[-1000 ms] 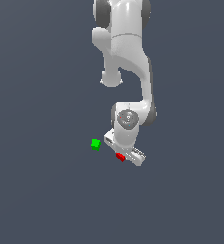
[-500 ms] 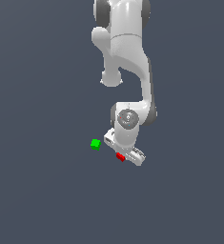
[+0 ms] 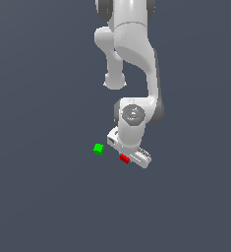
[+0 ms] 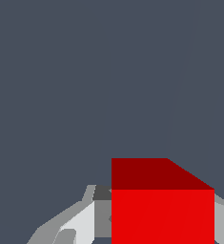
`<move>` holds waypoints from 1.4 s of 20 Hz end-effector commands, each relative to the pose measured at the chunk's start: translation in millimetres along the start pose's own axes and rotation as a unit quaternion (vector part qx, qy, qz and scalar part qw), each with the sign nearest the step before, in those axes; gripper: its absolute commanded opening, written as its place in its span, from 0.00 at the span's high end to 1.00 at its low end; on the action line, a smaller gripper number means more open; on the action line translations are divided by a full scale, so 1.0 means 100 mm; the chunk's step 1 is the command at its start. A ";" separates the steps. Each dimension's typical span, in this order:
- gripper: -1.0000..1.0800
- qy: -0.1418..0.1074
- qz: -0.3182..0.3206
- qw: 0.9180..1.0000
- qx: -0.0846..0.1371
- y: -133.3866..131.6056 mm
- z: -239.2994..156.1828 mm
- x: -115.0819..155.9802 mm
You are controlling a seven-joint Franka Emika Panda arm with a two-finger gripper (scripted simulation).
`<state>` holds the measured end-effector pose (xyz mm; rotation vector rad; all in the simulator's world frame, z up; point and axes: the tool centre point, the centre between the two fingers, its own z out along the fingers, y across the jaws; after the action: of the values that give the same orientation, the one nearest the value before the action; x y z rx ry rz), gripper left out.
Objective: Stack the red cube on top of the green cube.
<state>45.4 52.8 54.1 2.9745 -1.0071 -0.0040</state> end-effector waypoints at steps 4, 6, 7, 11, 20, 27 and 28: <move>1.00 0.001 0.000 1.000 0.001 0.00 -0.39 0.00; 1.00 0.001 0.000 1.000 0.001 0.00 -0.50 0.00; 1.00 0.001 0.000 1.000 0.001 0.00 -0.54 0.00; 1.00 0.001 0.000 1.000 0.001 0.00 -0.65 0.01; 1.00 0.001 0.000 1.000 0.001 0.10 -0.60 0.03; 1.00 0.001 0.000 1.000 0.001 0.56 -0.42 0.14; 1.00 0.001 0.000 1.000 0.001 0.65 -0.39 0.16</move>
<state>24.3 4.5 97.7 2.9767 -1.0055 0.0006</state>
